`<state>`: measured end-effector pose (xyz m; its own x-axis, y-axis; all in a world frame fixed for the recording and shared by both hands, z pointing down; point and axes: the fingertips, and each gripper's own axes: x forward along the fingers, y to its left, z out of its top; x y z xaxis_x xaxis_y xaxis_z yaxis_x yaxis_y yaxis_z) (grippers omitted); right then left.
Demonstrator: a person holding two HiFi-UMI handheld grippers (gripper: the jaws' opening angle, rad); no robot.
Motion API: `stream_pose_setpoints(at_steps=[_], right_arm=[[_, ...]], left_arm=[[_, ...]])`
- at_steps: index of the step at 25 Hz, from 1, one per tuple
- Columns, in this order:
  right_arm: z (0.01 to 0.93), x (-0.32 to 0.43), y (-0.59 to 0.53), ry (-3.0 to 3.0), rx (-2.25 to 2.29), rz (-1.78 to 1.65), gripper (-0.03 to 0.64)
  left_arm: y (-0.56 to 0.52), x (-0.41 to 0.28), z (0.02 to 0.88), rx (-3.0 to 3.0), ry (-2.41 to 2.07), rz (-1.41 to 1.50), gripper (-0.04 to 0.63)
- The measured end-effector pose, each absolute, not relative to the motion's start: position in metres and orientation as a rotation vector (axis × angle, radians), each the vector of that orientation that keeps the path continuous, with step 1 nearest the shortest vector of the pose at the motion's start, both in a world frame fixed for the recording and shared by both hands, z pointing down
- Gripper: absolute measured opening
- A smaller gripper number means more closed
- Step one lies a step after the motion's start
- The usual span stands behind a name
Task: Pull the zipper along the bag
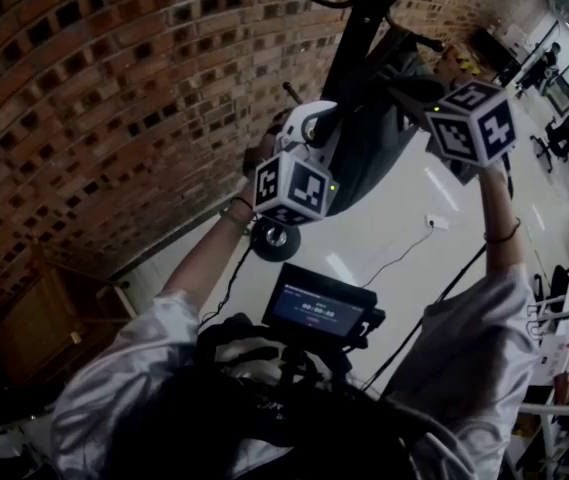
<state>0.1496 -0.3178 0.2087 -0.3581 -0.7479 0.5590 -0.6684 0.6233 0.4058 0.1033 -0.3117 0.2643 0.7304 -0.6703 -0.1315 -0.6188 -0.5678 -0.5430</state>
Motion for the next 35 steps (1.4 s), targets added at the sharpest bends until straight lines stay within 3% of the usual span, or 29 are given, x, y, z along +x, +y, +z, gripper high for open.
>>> stream_pose_setpoints(at_steps=[35], right_arm=[[0.217, 0.158, -0.324, -2.332, 1.136, -0.201, 0.015]], left_arm=[[-0.328, 0.118, 0.246, -2.465, 0.951, -0.828, 0.034]])
